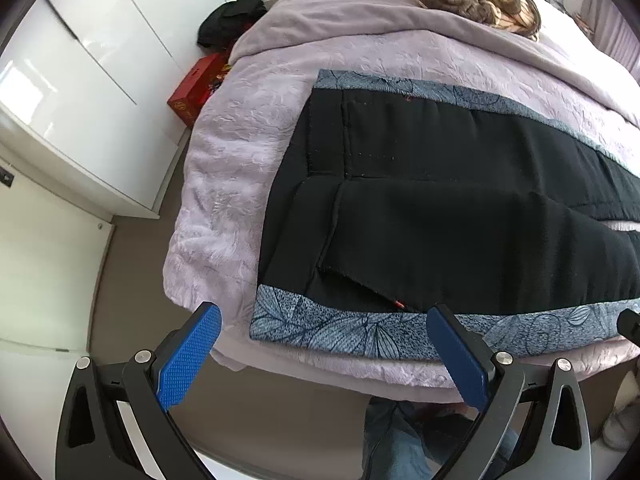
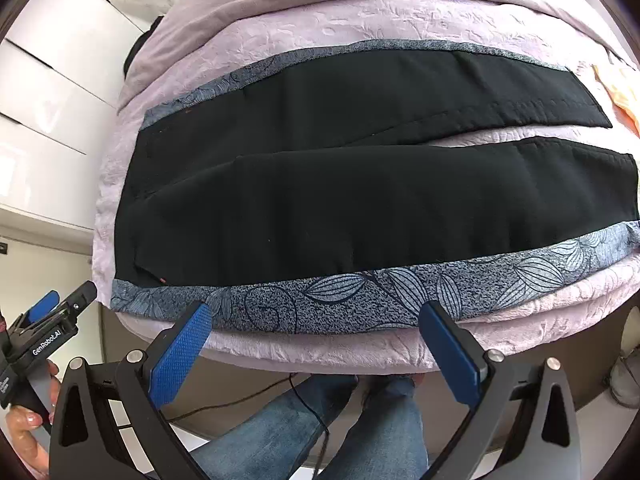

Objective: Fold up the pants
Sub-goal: 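Move both grippers open toward the grey patterned waistband of the black trousers, then close both grippers on the grey patterned waistband edge, then lift the waistband with both grippers and fold it over onto the trouser legs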

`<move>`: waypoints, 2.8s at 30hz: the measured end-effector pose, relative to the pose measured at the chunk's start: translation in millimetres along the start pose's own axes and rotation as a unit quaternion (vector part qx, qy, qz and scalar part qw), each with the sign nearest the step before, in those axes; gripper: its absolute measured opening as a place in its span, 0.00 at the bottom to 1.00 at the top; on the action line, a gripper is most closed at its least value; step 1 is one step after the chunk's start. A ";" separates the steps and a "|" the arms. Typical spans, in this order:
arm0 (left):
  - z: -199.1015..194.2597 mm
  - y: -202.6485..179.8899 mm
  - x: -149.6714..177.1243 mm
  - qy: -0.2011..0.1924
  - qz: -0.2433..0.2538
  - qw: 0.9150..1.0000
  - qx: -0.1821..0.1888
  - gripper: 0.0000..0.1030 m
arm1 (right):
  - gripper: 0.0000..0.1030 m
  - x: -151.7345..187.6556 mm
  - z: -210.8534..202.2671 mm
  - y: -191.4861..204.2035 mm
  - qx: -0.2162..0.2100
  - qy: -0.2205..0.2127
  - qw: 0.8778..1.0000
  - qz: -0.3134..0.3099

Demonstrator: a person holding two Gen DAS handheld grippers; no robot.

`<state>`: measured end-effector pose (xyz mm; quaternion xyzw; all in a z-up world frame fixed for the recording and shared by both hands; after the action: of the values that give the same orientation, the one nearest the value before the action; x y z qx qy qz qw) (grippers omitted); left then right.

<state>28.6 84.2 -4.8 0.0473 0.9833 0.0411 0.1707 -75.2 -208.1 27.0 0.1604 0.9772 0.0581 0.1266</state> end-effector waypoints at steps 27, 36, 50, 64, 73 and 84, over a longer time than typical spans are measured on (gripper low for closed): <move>52.5 11.1 -4.2 0.058 -0.009 0.997 0.058 1.00 | 1.00 -8.4 35.5 17.4 -0.055 0.017 0.998 0.025; 76.4 31.0 11.3 0.104 -0.076 0.977 0.168 0.92 | 0.55 19.3 81.5 20.8 -0.269 0.021 0.960 0.075; 84.8 37.4 36.7 0.157 -0.118 0.953 0.233 0.92 | 0.57 27.4 113.5 -6.3 -0.332 -0.041 0.927 0.168; 125.4 28.9 18.1 0.192 -0.230 0.922 0.246 0.40 | 0.57 25.8 97.4 -14.5 -0.335 -0.055 0.926 0.167; 90.9 42.3 4.2 0.140 -0.199 0.938 0.245 0.21 | 0.05 43.8 112.9 -55.2 -0.357 -0.068 0.890 0.274; 43.6 -18.3 -118.7 -0.017 -0.118 0.963 0.243 0.22 | 0.05 -97.4 52.0 -56.9 -0.350 -0.057 0.931 0.086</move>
<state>153.2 56.1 -8.1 -0.0284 0.9592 -0.2205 0.1748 10.9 -289.9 -9.5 0.1920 0.8687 0.3977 0.2243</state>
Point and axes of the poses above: each gripper's, at about its wrist camera, not at the fingertips, and z roughly the way its jaws point, y to its left, x to its underside, the point moved 1 cm from there along z, roughly the way its jaws point, and after that the axes turned 13 degrees about -z, right-handed, at the moved point
